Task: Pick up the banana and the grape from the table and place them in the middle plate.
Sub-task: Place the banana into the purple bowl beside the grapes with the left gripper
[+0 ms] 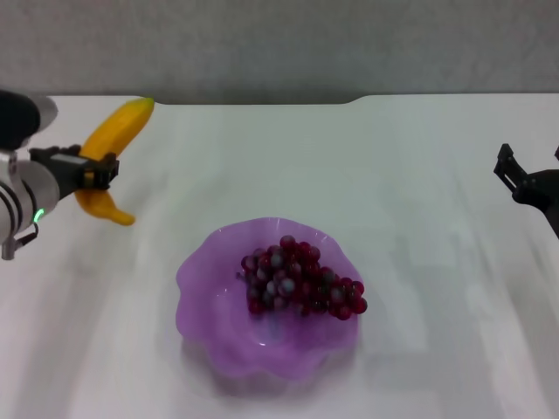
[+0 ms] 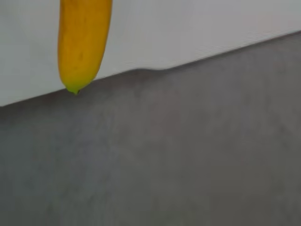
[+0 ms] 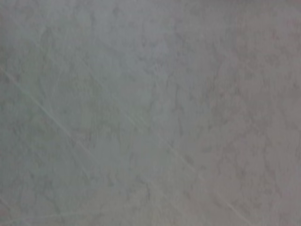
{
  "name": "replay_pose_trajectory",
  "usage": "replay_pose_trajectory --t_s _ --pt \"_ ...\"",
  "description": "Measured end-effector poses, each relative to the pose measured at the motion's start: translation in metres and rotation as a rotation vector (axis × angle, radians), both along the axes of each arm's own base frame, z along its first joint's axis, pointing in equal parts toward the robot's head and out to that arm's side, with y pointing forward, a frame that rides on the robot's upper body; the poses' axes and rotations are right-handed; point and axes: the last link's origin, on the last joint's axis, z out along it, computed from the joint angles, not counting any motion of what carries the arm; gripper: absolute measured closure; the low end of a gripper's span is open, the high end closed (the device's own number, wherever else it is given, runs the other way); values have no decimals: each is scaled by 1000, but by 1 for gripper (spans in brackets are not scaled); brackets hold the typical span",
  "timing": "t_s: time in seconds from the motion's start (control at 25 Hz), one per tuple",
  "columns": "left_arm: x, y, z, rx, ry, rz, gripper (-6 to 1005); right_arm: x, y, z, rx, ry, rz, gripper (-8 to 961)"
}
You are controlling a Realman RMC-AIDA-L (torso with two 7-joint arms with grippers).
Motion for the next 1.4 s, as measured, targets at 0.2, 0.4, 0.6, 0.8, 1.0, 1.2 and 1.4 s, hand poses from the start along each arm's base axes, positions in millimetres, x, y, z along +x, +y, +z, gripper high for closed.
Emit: replay_pose_trajectory --t_s 0.2,0.4,0.6,0.8,1.0,1.2,1.4 --pt "29 -13 9 -21 -42 -52 508 1 0 0 -2 -2 -4 71" --pt "43 -27 10 -73 -67 -90 509 4 -1 1 -2 -8 -11 71" --pt "46 -39 1 -159 -109 -100 509 5 -2 1 -3 -11 -14 71" --pt "46 -51 -16 -238 -133 -101 509 5 -2 1 -2 -11 -17 71" --pt "56 -63 -41 -334 -116 -126 509 6 -2 1 -2 -11 -18 71" --pt "60 -72 -59 -394 -95 -148 509 6 -2 1 -3 -12 -18 71" --pt "52 -71 -68 -412 -80 -133 509 6 -2 1 -3 -12 -16 71"
